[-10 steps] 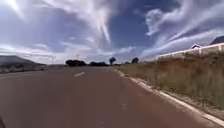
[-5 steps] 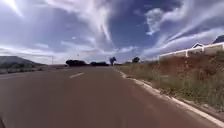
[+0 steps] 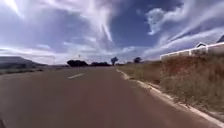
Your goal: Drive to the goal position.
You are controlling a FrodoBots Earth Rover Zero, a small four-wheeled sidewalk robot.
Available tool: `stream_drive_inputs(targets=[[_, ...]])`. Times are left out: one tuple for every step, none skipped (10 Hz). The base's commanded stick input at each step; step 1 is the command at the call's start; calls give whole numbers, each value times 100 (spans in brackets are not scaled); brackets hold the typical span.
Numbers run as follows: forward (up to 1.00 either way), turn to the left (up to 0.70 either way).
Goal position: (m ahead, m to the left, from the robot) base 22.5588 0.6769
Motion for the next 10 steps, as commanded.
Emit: stream_drive_inputs(targets=[[100, 0], [100, 0], [100, 0], [100, 0], [100, 0], [100, 0], [100, 0], [100, 0], [100, 0], [100, -39]])
